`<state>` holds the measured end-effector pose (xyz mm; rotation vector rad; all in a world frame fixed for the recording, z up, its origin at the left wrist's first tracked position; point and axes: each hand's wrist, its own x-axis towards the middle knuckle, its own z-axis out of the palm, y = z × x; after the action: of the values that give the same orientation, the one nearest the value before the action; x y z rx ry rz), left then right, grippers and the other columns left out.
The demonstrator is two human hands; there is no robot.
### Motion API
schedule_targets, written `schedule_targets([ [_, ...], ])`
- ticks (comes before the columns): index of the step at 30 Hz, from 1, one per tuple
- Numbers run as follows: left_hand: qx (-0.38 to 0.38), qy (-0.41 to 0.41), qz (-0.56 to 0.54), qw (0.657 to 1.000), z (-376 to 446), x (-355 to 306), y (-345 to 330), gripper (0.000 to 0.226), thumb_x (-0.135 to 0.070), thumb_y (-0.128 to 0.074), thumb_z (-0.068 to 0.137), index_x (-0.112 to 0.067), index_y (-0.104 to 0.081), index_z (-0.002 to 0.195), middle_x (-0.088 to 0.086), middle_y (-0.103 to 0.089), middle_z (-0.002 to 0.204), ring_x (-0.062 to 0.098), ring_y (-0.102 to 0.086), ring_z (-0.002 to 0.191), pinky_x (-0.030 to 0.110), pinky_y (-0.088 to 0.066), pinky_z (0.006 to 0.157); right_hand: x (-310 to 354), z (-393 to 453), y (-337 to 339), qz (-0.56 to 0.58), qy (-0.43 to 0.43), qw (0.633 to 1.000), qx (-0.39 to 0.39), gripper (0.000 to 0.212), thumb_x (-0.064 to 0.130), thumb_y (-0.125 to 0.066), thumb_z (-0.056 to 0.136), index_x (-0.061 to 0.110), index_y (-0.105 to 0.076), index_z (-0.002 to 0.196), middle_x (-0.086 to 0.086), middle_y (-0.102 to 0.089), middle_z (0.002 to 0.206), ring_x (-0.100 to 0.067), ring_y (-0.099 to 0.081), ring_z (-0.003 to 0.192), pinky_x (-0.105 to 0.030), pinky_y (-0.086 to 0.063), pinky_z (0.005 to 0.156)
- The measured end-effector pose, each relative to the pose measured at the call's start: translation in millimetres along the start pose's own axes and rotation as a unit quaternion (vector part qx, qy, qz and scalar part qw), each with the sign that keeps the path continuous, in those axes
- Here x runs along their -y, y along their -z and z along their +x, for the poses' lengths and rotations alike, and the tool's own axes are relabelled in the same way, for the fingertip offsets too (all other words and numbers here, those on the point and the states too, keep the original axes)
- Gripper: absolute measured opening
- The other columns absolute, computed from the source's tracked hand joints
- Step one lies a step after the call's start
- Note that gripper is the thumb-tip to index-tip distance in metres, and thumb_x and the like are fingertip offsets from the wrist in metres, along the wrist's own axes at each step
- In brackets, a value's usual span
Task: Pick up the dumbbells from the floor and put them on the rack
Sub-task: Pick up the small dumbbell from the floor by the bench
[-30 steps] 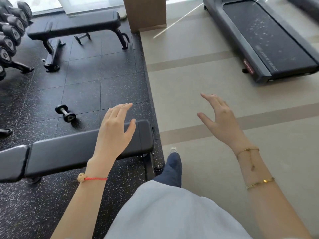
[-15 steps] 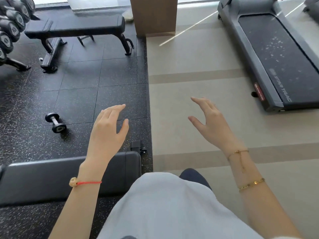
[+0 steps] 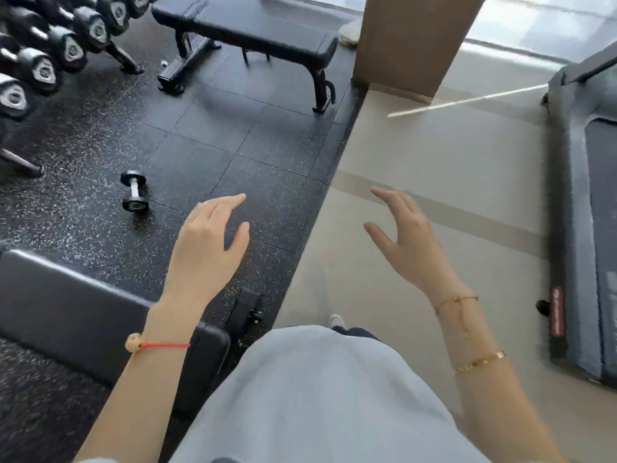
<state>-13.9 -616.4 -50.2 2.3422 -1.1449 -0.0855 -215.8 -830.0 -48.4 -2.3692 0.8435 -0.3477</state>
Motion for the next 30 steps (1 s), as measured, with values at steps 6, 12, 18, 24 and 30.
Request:
schedule_targets([
  [6,-0.050,0.092,0.017,0.994,50.4,-9.7,-9.6,0.041,-0.020,-0.056,0.095,-0.013,-0.054,0.135,0.005,-0.059,0.132,0.021,-0.050,0.126,0.045,-0.038,0.112,-16.5,108.4,10.9,-0.007,0.084,0.995,0.059,0.048,0.023,-0.060,0.093,0.015,-0.045,0.138,-0.004,-0.051,0.138,-0.022,-0.038,0.138,-0.029,-0.027,0.113],
  [12,-0.078,0.172,0.034,0.981,96.3,20.3,-7.9,0.041,-0.020,-0.054,0.095,-0.012,-0.054,0.135,0.005,-0.059,0.132,0.021,-0.049,0.126,0.039,-0.038,0.112,-5.3,208.4,-20.6,-0.006,0.141,0.982,0.129,0.049,0.025,-0.059,0.093,0.017,-0.044,0.139,-0.002,-0.049,0.141,-0.021,-0.032,0.142,-0.025,-0.024,0.112],
  [18,-0.097,0.230,0.039,0.968,157.1,80.9,7.4,0.040,-0.019,-0.055,0.095,-0.011,-0.055,0.134,0.004,-0.060,0.132,0.020,-0.050,0.126,0.042,-0.037,0.112,36.5,311.1,-67.8,-0.002,0.186,0.969,0.165,0.049,0.025,-0.059,0.093,0.017,-0.044,0.139,-0.001,-0.047,0.143,-0.019,-0.030,0.143,-0.030,-0.025,0.116],
  [24,-0.119,0.260,0.067,0.956,237.2,162.6,58.0,0.039,-0.019,-0.055,0.095,-0.011,-0.055,0.133,0.005,-0.060,0.131,0.022,-0.051,0.124,0.044,-0.038,0.111,122.1,429.8,-117.4,-0.005,0.236,0.954,0.185,0.050,0.025,-0.058,0.094,0.019,-0.043,0.140,-0.001,-0.047,0.143,-0.018,-0.031,0.143,-0.030,-0.024,0.115],
  [30,-0.132,0.283,0.085,0.946,300.9,235.3,100.1,0.040,-0.021,-0.054,0.095,-0.013,-0.053,0.135,0.002,-0.059,0.132,0.020,-0.050,0.125,0.039,-0.039,0.110,197.7,526.6,-170.8,0.010,0.273,0.942,0.197,0.049,0.026,-0.059,0.093,0.019,-0.044,0.139,0.000,-0.048,0.143,-0.017,-0.031,0.143,-0.032,-0.026,0.114],
])
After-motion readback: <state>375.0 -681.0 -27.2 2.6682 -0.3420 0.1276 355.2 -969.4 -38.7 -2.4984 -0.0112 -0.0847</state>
